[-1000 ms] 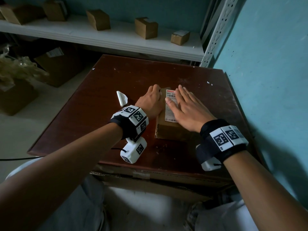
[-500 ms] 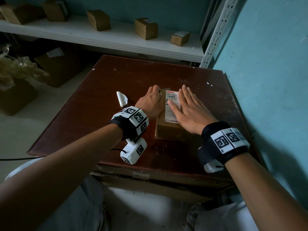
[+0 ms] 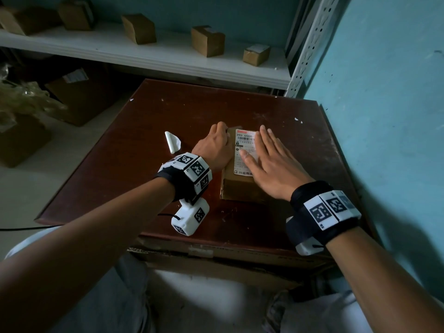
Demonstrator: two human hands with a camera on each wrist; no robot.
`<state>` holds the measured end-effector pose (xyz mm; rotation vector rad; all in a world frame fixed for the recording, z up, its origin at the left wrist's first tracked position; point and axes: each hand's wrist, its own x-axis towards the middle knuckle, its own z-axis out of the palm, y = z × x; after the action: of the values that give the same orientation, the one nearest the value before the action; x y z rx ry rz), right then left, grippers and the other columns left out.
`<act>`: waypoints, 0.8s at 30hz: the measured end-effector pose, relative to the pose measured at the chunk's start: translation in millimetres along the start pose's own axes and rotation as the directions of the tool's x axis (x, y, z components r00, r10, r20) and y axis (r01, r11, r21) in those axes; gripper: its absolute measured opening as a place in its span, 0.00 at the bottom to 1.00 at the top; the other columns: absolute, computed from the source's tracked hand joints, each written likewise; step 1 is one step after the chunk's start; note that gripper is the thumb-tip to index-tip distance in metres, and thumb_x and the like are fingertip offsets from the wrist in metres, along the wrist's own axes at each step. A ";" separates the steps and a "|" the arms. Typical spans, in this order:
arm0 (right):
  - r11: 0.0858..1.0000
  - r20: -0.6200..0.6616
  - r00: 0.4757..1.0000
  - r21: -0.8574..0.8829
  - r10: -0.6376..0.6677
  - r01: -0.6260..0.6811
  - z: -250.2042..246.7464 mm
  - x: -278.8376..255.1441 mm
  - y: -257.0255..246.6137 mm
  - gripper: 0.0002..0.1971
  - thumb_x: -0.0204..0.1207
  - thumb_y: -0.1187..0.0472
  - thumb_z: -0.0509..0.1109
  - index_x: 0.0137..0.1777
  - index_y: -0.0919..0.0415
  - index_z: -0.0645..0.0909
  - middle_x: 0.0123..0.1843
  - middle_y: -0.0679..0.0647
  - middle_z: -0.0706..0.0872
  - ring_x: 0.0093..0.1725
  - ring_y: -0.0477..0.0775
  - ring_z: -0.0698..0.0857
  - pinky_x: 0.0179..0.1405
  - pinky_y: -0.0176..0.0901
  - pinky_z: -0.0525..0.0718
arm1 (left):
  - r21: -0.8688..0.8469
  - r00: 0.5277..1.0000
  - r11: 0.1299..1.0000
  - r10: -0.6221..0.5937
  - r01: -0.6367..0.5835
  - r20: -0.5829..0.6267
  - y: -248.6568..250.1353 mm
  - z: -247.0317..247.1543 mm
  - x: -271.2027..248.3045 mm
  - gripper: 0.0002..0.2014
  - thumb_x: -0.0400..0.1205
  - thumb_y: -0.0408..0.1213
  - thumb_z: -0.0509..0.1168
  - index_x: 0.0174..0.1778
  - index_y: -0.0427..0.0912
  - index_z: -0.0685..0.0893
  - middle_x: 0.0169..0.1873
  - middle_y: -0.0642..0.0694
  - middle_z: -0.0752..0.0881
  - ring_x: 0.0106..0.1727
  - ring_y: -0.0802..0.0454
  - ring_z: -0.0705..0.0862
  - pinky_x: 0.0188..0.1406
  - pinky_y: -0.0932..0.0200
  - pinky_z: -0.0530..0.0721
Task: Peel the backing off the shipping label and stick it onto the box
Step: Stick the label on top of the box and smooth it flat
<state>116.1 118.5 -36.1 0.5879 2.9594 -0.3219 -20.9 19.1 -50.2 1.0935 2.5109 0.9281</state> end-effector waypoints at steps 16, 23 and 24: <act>0.998 0.001 0.999 -0.044 -0.038 0.038 2.3 -20.2 -2.6 0.42 0.81 0.32 0.32 0.86 0.59 0.32 0.86 0.53 0.29 0.84 0.47 0.30 0.80 0.43 0.32 | 0.017 1.000 1.000 0.010 -0.010 -0.029 -1.1 3.8 3.5 0.15 0.89 0.45 0.45 0.63 0.41 0.68 0.54 0.47 0.74 0.47 0.48 0.82 0.42 0.56 0.79; 0.997 0.002 0.999 -0.063 -0.038 0.038 1.9 -19.0 -10.1 0.43 0.81 0.31 0.32 0.85 0.62 0.32 0.86 0.56 0.30 0.85 0.49 0.31 0.81 0.43 0.32 | 0.021 0.999 1.000 0.010 -0.009 -0.036 -1.4 3.8 3.9 0.15 0.89 0.46 0.44 0.64 0.41 0.68 0.57 0.45 0.75 0.49 0.46 0.82 0.46 0.52 0.79; 0.997 0.000 0.999 -0.069 -0.044 0.044 2.6 -18.3 -12.6 0.43 0.80 0.31 0.31 0.85 0.62 0.32 0.86 0.57 0.30 0.85 0.49 0.32 0.81 0.43 0.32 | 0.025 0.999 1.000 0.009 -0.008 -0.037 -1.4 3.8 3.7 0.15 0.89 0.45 0.45 0.64 0.40 0.68 0.58 0.44 0.75 0.50 0.45 0.82 0.46 0.52 0.78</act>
<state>128.1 99.9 -33.7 0.5154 2.9748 -0.2220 -22.5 22.8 -53.9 1.1050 2.5558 0.9306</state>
